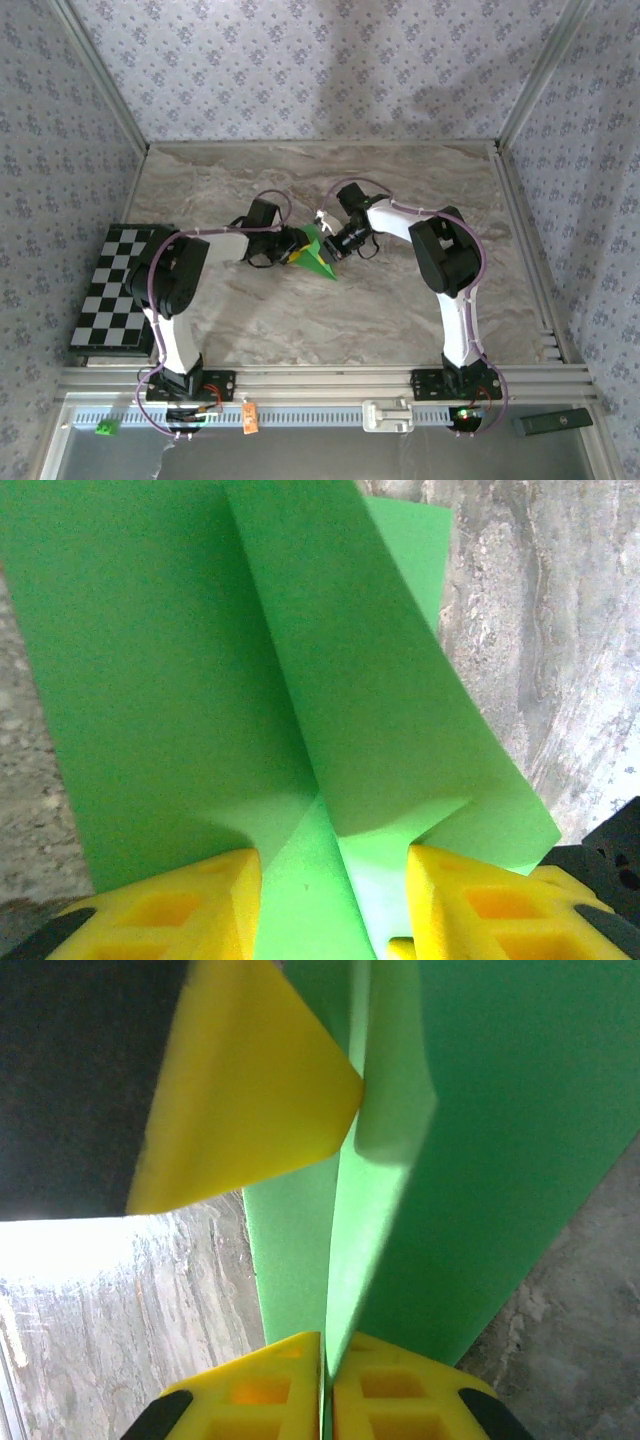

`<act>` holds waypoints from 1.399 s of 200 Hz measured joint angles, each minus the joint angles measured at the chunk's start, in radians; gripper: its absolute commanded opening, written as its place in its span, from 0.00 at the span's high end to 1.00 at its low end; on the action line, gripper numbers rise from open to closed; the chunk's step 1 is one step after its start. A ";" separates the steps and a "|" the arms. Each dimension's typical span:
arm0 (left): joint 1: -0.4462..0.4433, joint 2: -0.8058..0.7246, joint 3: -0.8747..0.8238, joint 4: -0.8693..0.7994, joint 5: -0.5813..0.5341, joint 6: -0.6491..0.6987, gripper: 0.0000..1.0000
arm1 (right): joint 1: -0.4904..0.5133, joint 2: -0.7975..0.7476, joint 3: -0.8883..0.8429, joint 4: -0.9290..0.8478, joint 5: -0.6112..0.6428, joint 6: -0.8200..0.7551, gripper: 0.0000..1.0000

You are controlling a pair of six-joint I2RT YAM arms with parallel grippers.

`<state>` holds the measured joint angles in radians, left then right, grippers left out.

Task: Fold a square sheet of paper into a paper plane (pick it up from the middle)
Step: Fourth fold the wing at the center of the table.

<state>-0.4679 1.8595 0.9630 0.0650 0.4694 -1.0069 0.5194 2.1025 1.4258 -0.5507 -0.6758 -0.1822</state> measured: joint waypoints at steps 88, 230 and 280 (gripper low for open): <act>-0.009 0.046 0.113 -0.163 -0.015 0.000 0.53 | -0.022 -0.104 -0.137 0.125 0.035 0.147 0.64; -0.011 0.085 0.195 -0.299 -0.032 -0.015 0.61 | 0.033 -0.272 -0.480 0.632 0.204 0.575 0.69; -0.011 0.086 0.195 -0.304 -0.037 -0.016 0.62 | 0.033 -0.260 -0.480 0.645 0.182 0.576 0.71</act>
<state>-0.4789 1.9457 1.1580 -0.2390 0.4328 -1.0233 0.5526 1.8427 0.9459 0.0948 -0.4942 0.3935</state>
